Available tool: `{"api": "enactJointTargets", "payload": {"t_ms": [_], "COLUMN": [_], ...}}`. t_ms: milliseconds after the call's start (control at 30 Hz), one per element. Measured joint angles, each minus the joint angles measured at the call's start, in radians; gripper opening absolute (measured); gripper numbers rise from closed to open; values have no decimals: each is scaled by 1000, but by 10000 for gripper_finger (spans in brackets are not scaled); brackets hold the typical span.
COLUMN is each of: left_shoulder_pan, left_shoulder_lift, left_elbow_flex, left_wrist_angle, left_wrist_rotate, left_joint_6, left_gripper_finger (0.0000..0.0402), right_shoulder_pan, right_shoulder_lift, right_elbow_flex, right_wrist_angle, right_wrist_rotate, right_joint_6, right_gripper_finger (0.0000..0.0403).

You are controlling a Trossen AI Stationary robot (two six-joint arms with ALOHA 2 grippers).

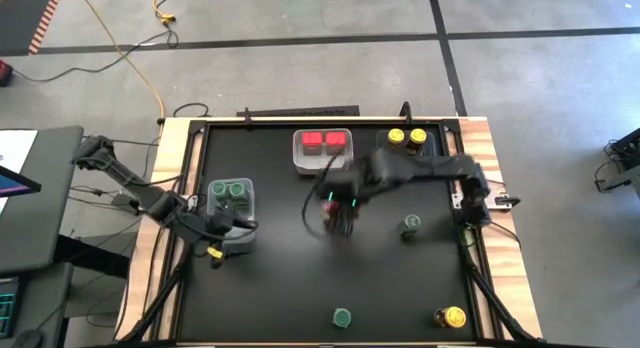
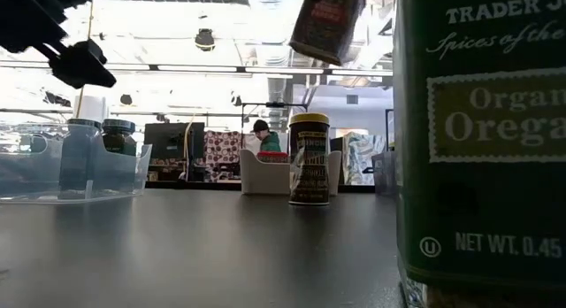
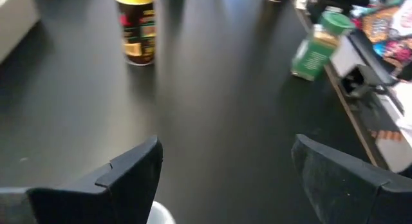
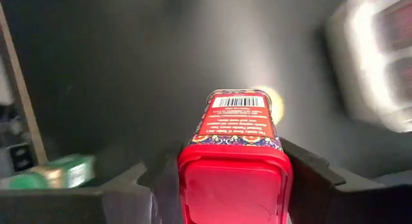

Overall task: Sort spices by type
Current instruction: Put the red seasoning can into the white bin

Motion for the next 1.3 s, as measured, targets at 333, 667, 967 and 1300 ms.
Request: {"api": "enactJointTargets", "payload": {"t_ms": [333, 667, 967, 1300], "left_shoulder_pan": [140, 149, 149, 149], "left_shoulder_lift": [0, 0, 0, 0], "left_elbow_flex": [0, 0, 0, 0], "left_wrist_angle": [26, 36, 34, 31], "left_wrist_rotate": [0, 1, 1, -16], "left_joint_6": [-15, -13, -10, -10], "left_gripper_finger": [332, 332, 332, 332], "right_shoulder_pan": [-284, -459, -548, -577], "right_shoulder_lift": [-30, 120, 186, 226], "right_elbow_flex": [1, 0, 0, -2], "right_wrist_angle": [85, 94, 114, 86], "right_wrist_rotate": [11, -108, -177, -250], "right_joint_6": [-476, -699, -805, -861], "right_gripper_finger": [233, 233, 233, 233]}}
